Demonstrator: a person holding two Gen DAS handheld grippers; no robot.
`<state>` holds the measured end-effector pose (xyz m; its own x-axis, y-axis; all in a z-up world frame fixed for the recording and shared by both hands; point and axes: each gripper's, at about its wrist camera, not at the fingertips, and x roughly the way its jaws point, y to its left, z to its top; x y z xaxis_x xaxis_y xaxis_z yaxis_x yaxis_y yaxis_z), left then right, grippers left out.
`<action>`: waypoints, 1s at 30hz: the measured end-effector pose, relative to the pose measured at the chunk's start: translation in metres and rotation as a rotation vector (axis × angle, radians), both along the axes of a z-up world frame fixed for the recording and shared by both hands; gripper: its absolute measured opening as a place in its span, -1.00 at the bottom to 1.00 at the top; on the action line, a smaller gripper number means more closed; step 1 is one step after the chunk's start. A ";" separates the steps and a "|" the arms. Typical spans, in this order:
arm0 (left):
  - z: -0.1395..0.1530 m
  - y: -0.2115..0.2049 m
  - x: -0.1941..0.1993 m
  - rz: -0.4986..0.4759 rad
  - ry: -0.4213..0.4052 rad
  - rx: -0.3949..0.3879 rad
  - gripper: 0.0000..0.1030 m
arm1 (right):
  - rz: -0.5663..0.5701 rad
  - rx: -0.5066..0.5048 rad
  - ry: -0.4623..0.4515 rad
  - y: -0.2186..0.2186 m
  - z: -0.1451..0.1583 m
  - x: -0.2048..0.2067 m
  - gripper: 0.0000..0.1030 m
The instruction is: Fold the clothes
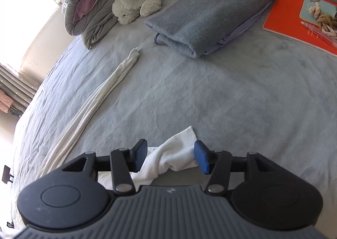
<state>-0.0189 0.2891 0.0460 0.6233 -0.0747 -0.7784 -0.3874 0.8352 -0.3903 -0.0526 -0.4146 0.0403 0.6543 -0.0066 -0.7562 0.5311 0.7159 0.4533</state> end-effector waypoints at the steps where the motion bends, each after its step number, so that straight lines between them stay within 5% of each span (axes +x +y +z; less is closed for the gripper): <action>1: 0.002 0.003 -0.001 0.015 -0.006 0.010 -0.18 | 0.016 -0.025 0.021 0.005 -0.001 0.005 0.04; 2: 0.003 0.004 -0.001 0.026 -0.007 0.022 -0.18 | 0.038 -0.060 0.040 0.009 -0.002 0.010 0.01; 4: 0.004 0.007 -0.001 0.046 -0.007 0.044 -0.17 | 0.072 -0.169 0.072 0.020 -0.001 0.018 -0.91; 6: 0.003 0.008 0.000 0.048 -0.002 0.034 -0.17 | 0.078 -0.265 0.014 0.029 0.011 0.014 -0.91; 11: 0.002 0.003 0.002 0.015 -0.007 0.013 -0.17 | 0.096 -0.391 -0.358 0.046 0.063 -0.030 -0.93; 13: 0.002 0.002 0.002 0.014 -0.010 0.015 -0.17 | 0.112 -0.435 -0.373 0.047 0.067 -0.037 -0.97; 15: 0.002 0.001 0.004 0.012 -0.010 0.013 -0.17 | 0.122 -0.434 -0.235 0.041 0.054 -0.029 -0.97; 18: 0.001 -0.004 0.006 0.001 -0.007 0.010 -0.17 | 0.133 -0.423 -0.004 0.030 0.028 -0.014 -0.97; 20: 0.000 -0.007 0.008 -0.008 -0.009 0.003 -0.17 | 0.106 -0.417 0.019 0.026 0.024 -0.010 -0.91; 23: 0.000 -0.012 0.009 -0.023 -0.017 -0.013 -0.17 | 0.058 -0.294 -0.049 0.014 0.026 -0.014 -0.36; 24: 0.000 -0.014 0.010 -0.028 -0.019 -0.018 -0.17 | 0.050 -0.248 -0.042 0.011 0.023 -0.012 0.00; 26: -0.001 -0.016 0.012 -0.038 -0.020 -0.029 -0.15 | 0.044 -0.197 -0.013 0.008 0.017 -0.008 0.06; 30: -0.002 -0.016 0.012 -0.042 -0.025 -0.036 -0.14 | 0.079 -0.270 0.025 0.015 0.015 0.008 0.06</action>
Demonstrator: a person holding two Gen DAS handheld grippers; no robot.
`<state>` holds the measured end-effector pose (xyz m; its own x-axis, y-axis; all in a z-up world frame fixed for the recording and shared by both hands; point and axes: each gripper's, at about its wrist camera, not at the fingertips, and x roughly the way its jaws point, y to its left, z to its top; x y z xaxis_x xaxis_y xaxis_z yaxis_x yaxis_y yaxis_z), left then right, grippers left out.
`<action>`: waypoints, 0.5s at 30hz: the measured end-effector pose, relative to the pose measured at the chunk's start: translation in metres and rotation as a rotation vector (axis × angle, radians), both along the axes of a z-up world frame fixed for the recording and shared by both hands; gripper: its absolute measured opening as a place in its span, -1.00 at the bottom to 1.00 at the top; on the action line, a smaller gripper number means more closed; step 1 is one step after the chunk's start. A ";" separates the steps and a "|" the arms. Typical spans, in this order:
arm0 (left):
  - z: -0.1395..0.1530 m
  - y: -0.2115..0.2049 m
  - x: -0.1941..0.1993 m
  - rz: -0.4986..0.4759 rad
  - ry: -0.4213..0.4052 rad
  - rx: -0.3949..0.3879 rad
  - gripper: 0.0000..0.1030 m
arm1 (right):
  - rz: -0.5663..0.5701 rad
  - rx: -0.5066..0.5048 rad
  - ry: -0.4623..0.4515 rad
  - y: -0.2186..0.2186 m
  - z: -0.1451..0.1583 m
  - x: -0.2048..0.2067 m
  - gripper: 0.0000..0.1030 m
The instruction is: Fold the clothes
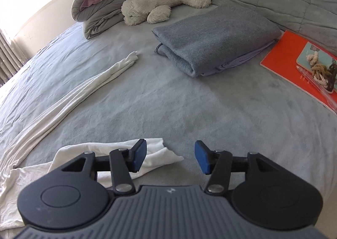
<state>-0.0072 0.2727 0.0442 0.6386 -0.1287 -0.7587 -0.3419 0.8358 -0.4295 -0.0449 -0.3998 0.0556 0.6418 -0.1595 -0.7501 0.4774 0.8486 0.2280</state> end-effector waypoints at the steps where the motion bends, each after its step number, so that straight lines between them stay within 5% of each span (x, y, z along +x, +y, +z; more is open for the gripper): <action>1: 0.000 0.000 0.000 -0.001 -0.003 0.000 -0.14 | 0.018 -0.009 -0.002 -0.001 0.000 0.007 0.06; 4: 0.001 -0.002 0.000 -0.002 -0.010 0.007 -0.13 | 0.051 0.004 0.043 -0.005 -0.013 0.027 0.01; 5: 0.001 -0.002 0.001 -0.003 -0.009 0.007 -0.13 | 0.071 0.006 0.071 -0.004 -0.018 0.032 -0.14; 6: 0.001 -0.003 0.002 -0.003 -0.009 0.004 -0.13 | 0.111 -0.011 0.109 0.002 -0.025 0.039 -0.68; 7: 0.001 -0.003 0.002 -0.004 -0.011 0.001 -0.13 | 0.135 -0.052 0.116 0.007 -0.025 0.041 -0.94; 12: 0.003 -0.005 0.002 -0.007 -0.028 0.014 -0.13 | 0.141 -0.319 -0.016 0.027 0.006 0.034 -0.94; 15: 0.003 -0.006 0.003 -0.010 -0.029 0.020 -0.13 | 0.096 -0.373 -0.034 0.017 0.012 0.039 -0.94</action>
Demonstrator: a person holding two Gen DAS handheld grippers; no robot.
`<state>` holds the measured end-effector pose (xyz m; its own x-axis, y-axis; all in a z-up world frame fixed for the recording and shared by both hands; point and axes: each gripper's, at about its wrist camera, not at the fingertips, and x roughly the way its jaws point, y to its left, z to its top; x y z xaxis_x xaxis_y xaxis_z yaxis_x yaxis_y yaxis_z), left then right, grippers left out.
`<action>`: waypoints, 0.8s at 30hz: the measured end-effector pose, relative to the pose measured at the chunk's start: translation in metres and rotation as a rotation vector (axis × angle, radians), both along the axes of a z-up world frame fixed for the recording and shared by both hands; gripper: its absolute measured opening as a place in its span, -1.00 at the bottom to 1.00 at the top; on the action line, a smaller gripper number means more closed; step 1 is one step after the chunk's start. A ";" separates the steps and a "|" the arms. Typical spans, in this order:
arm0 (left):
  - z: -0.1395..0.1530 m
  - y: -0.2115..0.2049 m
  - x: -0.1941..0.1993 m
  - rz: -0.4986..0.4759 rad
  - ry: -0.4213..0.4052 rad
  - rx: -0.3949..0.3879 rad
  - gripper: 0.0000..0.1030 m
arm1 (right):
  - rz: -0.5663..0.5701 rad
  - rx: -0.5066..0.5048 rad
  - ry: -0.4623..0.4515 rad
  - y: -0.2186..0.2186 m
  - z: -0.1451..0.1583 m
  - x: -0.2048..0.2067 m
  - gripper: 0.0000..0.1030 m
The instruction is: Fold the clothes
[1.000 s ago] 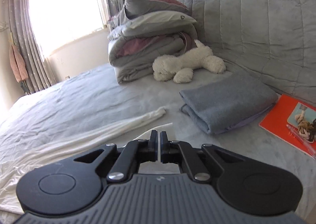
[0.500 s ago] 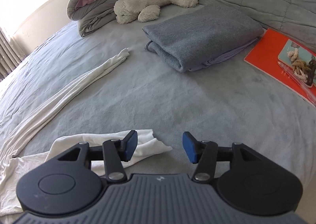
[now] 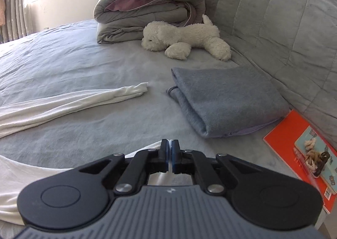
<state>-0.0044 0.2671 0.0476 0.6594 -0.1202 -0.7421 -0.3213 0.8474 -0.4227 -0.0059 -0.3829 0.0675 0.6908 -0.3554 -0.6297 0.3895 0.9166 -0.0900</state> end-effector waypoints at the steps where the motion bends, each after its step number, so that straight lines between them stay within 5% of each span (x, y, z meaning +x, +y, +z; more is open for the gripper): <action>1: 0.000 0.000 0.000 0.000 0.000 0.002 -0.13 | -0.005 -0.007 0.011 -0.003 -0.002 0.005 -0.94; 11: -0.002 -0.011 0.006 -0.012 -0.001 0.036 -0.13 | -0.012 0.007 0.101 -0.004 -0.020 0.034 -0.84; 14: -0.001 -0.008 0.004 -0.006 -0.005 0.029 -0.12 | -0.055 0.037 0.092 -0.009 -0.014 0.027 -0.59; 16: 0.000 -0.005 0.003 0.004 -0.006 0.020 -0.09 | -0.088 0.091 0.043 -0.014 -0.004 0.009 0.11; 24: -0.001 -0.008 0.003 -0.001 -0.005 -0.002 -0.03 | -0.101 0.295 0.111 -0.018 -0.025 -0.006 0.13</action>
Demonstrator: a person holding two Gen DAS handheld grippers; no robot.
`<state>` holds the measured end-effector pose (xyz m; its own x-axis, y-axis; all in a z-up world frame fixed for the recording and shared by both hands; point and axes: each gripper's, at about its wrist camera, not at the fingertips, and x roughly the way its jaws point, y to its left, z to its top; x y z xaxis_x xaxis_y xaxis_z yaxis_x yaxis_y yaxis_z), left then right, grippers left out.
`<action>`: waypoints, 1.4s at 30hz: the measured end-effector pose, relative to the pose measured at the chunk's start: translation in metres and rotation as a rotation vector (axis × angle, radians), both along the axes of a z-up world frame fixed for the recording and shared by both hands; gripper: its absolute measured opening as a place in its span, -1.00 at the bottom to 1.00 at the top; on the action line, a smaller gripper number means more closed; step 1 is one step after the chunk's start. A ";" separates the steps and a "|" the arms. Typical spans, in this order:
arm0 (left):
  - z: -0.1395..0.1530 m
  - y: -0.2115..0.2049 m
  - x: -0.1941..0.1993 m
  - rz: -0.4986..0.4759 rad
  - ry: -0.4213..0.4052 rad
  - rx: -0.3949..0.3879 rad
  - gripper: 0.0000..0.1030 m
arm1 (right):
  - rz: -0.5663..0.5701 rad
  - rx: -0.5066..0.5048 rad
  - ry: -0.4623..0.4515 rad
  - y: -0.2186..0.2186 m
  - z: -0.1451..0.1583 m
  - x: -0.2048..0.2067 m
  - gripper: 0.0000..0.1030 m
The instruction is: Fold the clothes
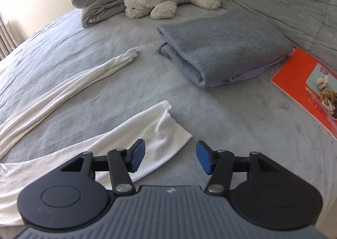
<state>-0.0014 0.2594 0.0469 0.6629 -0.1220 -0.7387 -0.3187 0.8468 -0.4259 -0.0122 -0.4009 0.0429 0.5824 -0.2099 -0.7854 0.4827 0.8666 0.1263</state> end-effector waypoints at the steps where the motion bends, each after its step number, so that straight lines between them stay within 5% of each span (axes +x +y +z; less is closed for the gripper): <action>1: -0.001 -0.001 0.000 0.000 0.002 0.004 -0.03 | -0.007 0.013 0.007 -0.001 -0.004 0.003 0.13; 5: -0.003 0.004 0.000 0.013 0.012 -0.017 -0.03 | -0.046 0.036 0.033 -0.007 -0.016 0.011 -0.21; 7: -0.002 0.006 -0.001 0.020 0.011 -0.020 -0.03 | -0.033 0.012 0.034 -0.004 -0.015 0.012 -0.92; 14: -0.001 0.009 -0.002 0.018 0.007 -0.031 -0.03 | -0.078 -0.052 -0.093 -0.002 0.018 -0.024 -0.93; 21: -0.001 0.005 -0.001 0.003 0.015 -0.021 -0.03 | -0.062 -0.085 0.039 -0.006 0.001 -0.021 -0.93; 37: 0.003 0.023 -0.003 0.053 0.003 -0.052 -0.03 | -0.104 -0.173 -0.006 0.004 0.015 -0.023 -0.92; 39: 0.002 0.023 -0.002 0.050 0.003 -0.057 -0.01 | -0.128 -0.210 -0.037 0.006 0.021 -0.024 -0.71; 42: 0.000 0.017 0.000 0.032 0.012 -0.050 0.00 | -0.133 -0.279 -0.051 0.011 0.026 -0.023 -0.68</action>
<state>-0.0019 0.2768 0.0470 0.6580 -0.1380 -0.7403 -0.3508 0.8137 -0.4635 -0.0350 -0.3902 0.0691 0.5723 -0.4907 -0.6570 0.5936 0.8007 -0.0809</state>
